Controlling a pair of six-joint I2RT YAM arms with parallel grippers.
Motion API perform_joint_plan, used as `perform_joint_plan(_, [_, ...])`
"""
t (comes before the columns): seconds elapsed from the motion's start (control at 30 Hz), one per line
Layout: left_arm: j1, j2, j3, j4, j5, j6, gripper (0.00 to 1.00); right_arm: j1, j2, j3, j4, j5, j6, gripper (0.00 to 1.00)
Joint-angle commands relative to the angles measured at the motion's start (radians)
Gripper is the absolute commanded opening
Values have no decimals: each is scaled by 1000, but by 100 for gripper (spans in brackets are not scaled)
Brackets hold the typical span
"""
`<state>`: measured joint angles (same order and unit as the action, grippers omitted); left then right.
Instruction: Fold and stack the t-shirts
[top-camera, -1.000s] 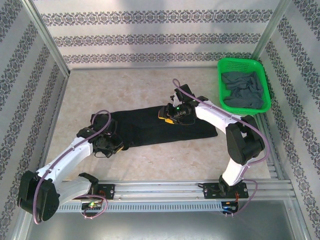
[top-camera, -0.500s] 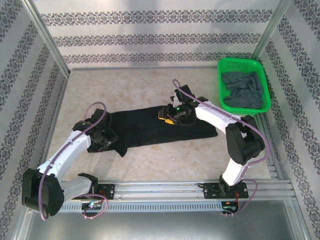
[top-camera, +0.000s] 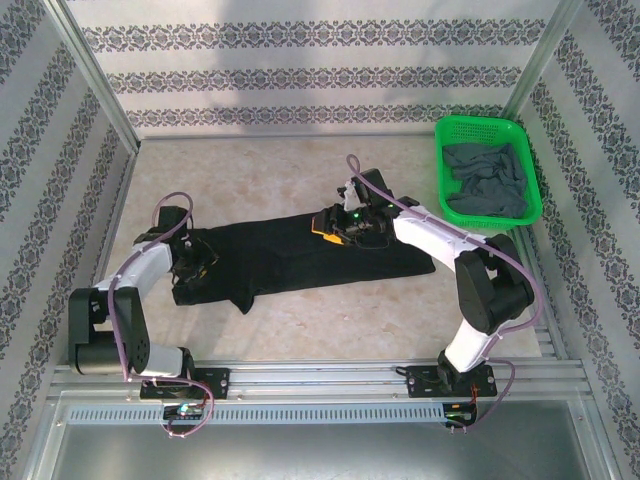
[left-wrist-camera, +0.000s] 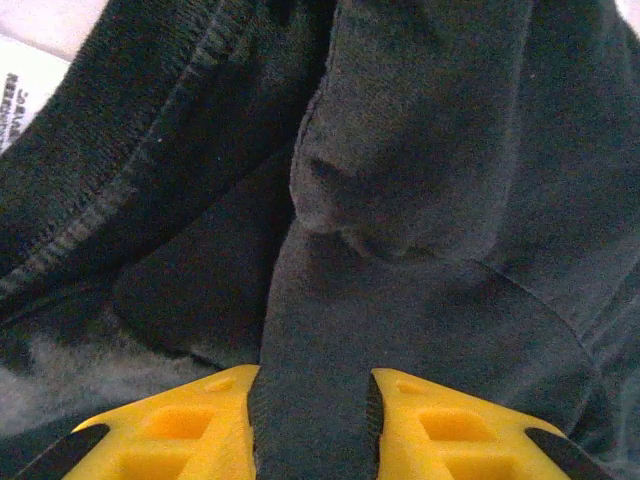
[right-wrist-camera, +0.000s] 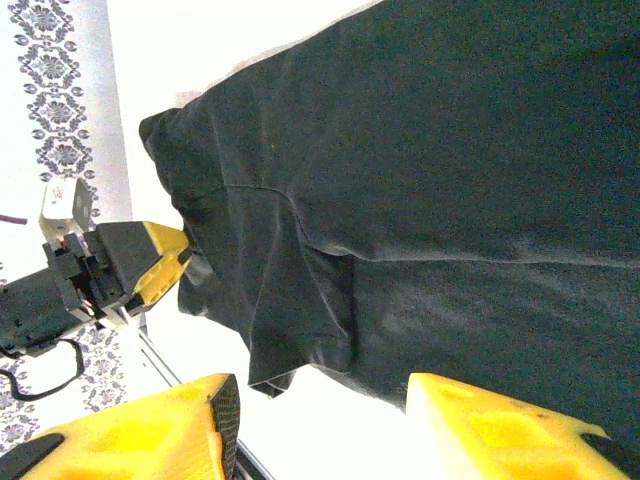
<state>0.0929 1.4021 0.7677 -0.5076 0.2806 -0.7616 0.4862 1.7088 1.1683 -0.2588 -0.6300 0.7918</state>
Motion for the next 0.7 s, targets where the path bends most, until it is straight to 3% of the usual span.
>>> perform_joint_plan(0.0, [5, 7, -25, 50, -5, 68, 33, -7, -34, -23, 31, -10, 23, 49])
perform_joint_plan(0.2, [5, 24, -33, 36, -34, 103, 34, -6, -31, -27, 40, -7, 35, 49])
perform_joint_plan(0.67, [3, 35, -63, 144, 35, 44, 28, -3, 15, 25, 32, -23, 32, 49])
